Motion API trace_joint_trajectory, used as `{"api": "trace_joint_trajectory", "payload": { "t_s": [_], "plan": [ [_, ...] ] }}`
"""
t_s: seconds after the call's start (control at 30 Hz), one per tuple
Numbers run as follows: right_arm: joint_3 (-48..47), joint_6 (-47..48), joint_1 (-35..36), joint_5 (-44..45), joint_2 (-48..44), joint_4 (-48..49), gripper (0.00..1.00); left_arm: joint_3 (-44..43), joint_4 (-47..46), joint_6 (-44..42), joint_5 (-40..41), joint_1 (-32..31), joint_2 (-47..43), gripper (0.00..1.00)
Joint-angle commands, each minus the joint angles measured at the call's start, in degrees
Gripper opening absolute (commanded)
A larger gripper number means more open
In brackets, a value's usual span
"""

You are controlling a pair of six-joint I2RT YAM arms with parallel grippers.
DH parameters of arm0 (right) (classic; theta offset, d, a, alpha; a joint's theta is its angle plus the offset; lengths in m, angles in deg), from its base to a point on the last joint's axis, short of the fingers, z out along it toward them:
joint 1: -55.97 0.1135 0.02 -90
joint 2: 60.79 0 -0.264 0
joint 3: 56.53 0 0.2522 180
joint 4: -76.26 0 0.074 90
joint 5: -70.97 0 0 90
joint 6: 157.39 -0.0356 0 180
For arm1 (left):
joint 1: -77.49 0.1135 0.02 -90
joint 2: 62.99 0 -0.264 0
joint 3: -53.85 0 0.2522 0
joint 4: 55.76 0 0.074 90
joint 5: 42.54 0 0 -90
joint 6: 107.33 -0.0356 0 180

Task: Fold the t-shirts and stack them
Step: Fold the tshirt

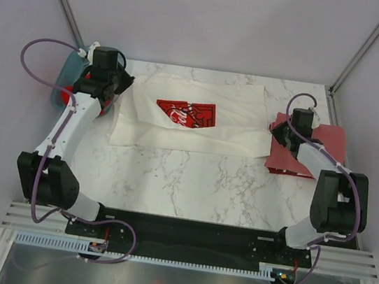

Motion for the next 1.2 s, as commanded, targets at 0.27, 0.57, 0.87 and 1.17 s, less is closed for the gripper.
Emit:
{"api": "trace_joint_trajectory", "payload": {
  "t_s": [0.27, 0.57, 0.87, 1.17],
  "plan": [
    [-4.53, -3.91, -0.62, 0.28, 6.09, 6.35, 0.00, -9.66, -0.56, -1.93, 4.43, -1.14, 8.97, 0.02],
    [-4.97, -3.12, -0.62, -1.30, 7.06, 9.42, 0.45, -20.38, -0.47, -3.78, 3.63, -1.14, 22.67, 0.31],
    [-2.08, 0.22, 2.36, 2.39, 0.66, 6.53, 0.57, -18.55, -0.39, -5.97, 2.50, -1.23, 17.87, 0.81],
    [7.75, 1.01, 8.16, 10.82, -11.20, 2.22, 0.55, 5.24, 4.10, 6.84, -0.93, -1.23, 0.04, 0.81]
  ]
}}
